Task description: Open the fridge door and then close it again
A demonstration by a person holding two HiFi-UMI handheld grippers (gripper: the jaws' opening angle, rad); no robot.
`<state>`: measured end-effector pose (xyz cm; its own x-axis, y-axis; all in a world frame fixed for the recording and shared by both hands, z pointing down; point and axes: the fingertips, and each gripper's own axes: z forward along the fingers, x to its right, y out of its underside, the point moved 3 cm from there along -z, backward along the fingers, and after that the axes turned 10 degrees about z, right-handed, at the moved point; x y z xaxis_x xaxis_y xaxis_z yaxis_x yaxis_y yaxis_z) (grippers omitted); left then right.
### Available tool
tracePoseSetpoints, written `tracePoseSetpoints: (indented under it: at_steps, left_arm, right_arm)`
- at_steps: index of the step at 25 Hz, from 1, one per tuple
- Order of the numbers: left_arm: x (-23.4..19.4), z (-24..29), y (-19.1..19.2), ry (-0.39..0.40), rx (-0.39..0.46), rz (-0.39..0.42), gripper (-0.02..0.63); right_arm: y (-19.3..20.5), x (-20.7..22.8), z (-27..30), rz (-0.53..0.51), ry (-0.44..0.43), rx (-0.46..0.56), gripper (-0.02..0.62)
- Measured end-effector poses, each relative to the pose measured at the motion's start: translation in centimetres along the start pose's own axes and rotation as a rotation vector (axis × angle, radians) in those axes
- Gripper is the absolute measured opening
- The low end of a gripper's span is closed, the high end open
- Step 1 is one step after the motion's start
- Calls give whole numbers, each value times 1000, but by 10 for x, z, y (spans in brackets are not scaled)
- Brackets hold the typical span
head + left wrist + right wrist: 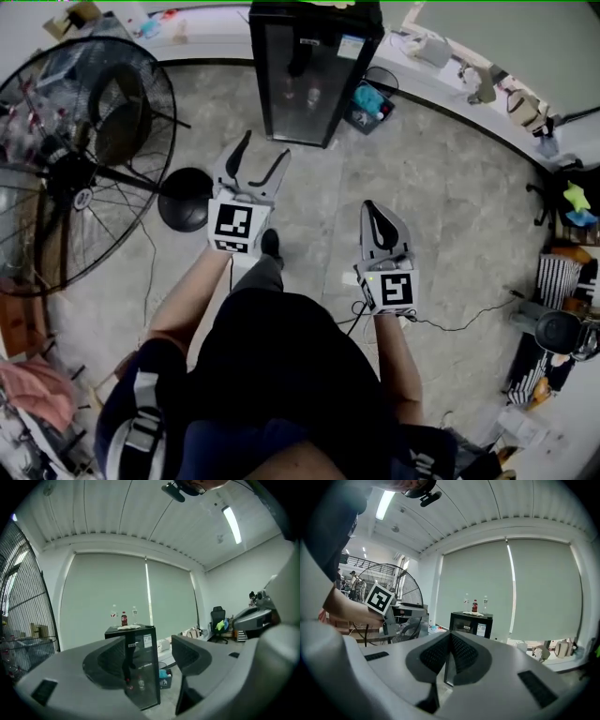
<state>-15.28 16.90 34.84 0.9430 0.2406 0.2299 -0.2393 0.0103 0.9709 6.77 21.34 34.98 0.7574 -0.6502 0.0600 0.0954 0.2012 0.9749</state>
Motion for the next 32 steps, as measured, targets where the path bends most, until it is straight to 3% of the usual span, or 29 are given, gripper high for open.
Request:
tracePoseSetpoints:
  at_steps: [8,18,25,32]
  left_arm:
    - [-84,117,46,-16,-61,-14,299]
    - [-143,252,127,-110,-156,-51,299]
    - [-186,318,186,-147,-198,-98,299]
    - [-214,365,250,-104,-243,-123,299]
  right_arm:
    - [-15,35,117,12,-12,-9,17]
    - [-10,108,220,26,-127,-78,17]
    - [-4,129,266,9,-176,-112,17]
    - [12,133,303,8,-196,-142,18]
